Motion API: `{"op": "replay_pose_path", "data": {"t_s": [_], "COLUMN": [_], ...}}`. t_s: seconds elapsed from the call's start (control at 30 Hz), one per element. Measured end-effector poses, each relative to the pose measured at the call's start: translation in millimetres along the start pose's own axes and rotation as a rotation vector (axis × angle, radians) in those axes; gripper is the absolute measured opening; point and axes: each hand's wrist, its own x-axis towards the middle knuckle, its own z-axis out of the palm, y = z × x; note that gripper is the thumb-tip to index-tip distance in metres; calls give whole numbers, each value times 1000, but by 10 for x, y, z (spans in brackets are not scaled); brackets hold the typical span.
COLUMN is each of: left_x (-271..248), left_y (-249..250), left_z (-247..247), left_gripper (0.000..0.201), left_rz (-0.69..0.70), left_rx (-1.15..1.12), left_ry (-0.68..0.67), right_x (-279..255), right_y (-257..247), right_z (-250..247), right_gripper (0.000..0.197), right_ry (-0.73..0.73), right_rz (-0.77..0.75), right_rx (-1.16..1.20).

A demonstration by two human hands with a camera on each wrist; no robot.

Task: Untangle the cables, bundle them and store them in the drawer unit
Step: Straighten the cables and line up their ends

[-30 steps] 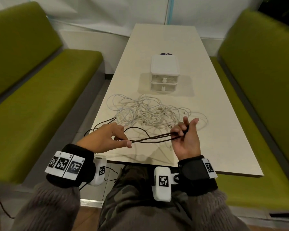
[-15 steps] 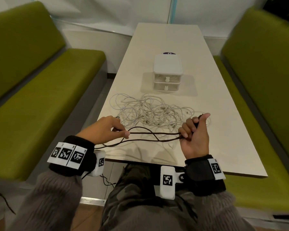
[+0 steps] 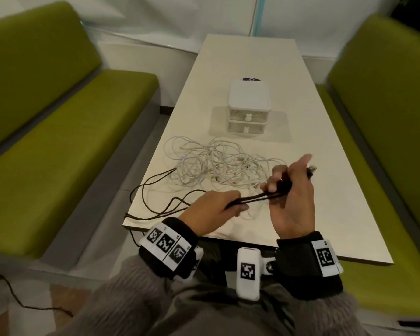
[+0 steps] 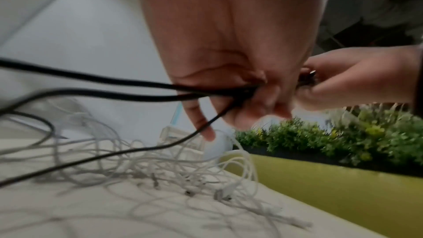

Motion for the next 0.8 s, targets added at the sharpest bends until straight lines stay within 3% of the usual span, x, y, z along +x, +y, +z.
{"op": "replay_pose_path", "data": {"t_s": [0.17, 0.37, 0.47, 0.67, 0.77, 0.8], "left_x": [27, 51, 57, 45, 48, 59], "left_y": [30, 75, 76, 24, 124, 177], "left_z": [-129, -78, -64, -55, -104, -117], "left_gripper": [22, 34, 39, 36, 9, 15], "left_rz": [42, 19, 23, -1, 43, 54], "left_rx": [17, 18, -4, -27, -144, -194], "left_ry": [72, 163, 172, 124, 104, 107], "right_x": [-28, -24, -41, -50, -50, -59], "right_y": [124, 90, 115, 174, 232, 255], "right_z": [65, 99, 126, 158, 172, 178], "right_gripper": [69, 40, 13, 18, 21, 22], "right_ry": [-47, -138, -125, -33, -44, -49], "right_rz": [182, 172, 113, -51, -79, -86], "right_rx": [179, 406, 237, -121, -236, -263]}}
